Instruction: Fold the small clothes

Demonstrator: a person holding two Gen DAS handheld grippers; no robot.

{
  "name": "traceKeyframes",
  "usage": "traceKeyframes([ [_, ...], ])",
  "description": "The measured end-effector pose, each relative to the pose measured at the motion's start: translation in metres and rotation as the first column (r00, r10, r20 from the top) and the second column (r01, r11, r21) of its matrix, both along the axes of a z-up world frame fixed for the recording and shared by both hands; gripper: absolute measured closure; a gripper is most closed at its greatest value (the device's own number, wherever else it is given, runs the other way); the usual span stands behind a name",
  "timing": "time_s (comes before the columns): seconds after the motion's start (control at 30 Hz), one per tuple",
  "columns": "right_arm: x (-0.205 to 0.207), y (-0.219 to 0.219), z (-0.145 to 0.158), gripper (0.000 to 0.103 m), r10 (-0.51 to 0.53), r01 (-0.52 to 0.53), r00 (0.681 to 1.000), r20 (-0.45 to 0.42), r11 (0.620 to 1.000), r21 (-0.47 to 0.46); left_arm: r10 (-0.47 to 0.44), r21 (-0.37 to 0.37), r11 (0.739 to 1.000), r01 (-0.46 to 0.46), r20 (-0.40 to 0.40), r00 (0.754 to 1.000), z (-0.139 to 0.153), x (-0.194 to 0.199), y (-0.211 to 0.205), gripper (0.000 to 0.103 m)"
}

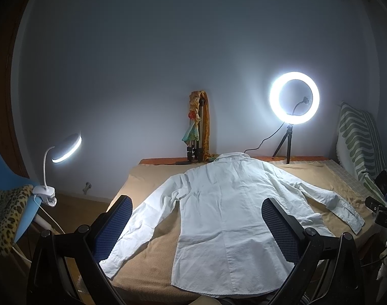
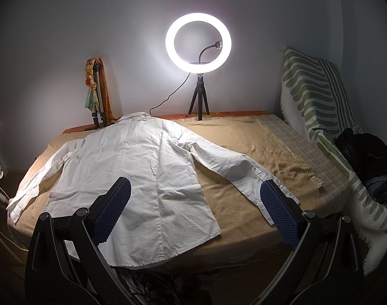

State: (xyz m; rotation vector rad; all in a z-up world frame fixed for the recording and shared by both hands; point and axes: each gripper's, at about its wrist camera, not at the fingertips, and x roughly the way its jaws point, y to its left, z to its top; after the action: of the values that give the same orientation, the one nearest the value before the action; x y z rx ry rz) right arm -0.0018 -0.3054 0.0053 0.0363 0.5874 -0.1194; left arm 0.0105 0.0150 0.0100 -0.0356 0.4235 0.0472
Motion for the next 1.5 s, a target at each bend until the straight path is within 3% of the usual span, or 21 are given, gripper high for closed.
traceKeyframes([
  [0.93,0.008,0.014,-0.008,0.0,0.029,-0.029,1.0,-0.006,1.0,-0.004,0.074,0.027,0.997,-0.073,-0.029,0.997,-0.02,0.017,0.032,0.0],
  [1.13,0.012,0.02,-0.012,0.0,0.053,-0.053,0.999,-0.005,0.998,0.014,0.149,0.056,0.988,-0.146,-0.058,0.987,-0.049,0.04,0.073,0.001],
  [1.27,0.015,0.024,-0.018,0.0,0.063,-0.062,0.998,-0.014,0.998,0.022,0.178,0.103,0.981,-0.166,-0.122,0.976,-0.078,0.063,0.106,0.01],
  [1.43,0.018,0.028,-0.026,0.0,0.07,-0.069,0.997,-0.033,0.997,0.028,0.166,0.054,0.986,-0.158,-0.232,0.958,-0.117,0.094,0.154,0.026],
  [1.5,0.019,0.03,-0.028,0.0,0.074,-0.072,0.996,-0.042,0.997,0.034,0.128,-0.028,0.989,-0.142,-0.284,0.95,-0.132,0.107,0.177,0.029],
])
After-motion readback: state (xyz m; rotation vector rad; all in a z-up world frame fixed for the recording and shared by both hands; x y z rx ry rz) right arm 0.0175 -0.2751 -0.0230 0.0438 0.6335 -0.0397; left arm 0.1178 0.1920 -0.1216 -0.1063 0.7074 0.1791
